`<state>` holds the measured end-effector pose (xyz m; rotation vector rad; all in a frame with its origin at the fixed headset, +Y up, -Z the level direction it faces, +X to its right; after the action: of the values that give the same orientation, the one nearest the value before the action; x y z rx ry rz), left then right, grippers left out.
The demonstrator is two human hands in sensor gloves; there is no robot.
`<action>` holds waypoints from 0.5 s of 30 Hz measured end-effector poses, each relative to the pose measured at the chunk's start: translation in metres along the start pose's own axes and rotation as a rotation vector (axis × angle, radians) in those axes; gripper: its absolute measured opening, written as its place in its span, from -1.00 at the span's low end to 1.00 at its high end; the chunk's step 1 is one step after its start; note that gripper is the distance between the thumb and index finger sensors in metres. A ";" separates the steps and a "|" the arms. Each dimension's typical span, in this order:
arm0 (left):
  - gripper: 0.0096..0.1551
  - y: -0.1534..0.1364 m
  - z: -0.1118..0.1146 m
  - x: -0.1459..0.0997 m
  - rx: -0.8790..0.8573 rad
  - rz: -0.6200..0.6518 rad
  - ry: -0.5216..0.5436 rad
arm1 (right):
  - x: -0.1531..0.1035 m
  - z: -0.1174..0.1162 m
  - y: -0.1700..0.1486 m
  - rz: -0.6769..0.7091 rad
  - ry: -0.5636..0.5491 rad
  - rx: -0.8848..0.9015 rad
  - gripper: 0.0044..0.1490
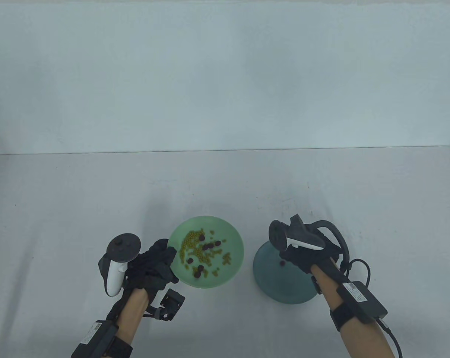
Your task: Pick cranberries with hand pinch into plate
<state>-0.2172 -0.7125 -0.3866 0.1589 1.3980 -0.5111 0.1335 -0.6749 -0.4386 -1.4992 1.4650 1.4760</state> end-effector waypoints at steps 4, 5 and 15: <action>-0.42 0.000 0.000 0.000 -0.003 0.003 -0.003 | -0.011 0.033 0.008 0.027 -0.078 -0.009 -0.38; -0.42 0.000 0.001 0.000 -0.004 0.004 -0.004 | -0.015 0.043 0.012 0.039 -0.100 -0.010 -0.38; -0.42 0.001 0.005 0.000 0.008 0.007 -0.016 | -0.027 0.101 0.066 0.153 -0.239 -0.071 -0.39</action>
<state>-0.2129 -0.7138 -0.3861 0.1656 1.3793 -0.5109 0.0471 -0.5891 -0.4178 -1.2220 1.4203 1.7488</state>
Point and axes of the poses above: the tracker on the back of each hand, its own y axis roughly to the thumb side, its own x axis roughly from the wrist to the fingertips, z = x × y, the point moved 4 cm from there along x, roughly from the wrist to the fingertips, and after that the axes turned 1 degree about z, right-handed, at the moved point
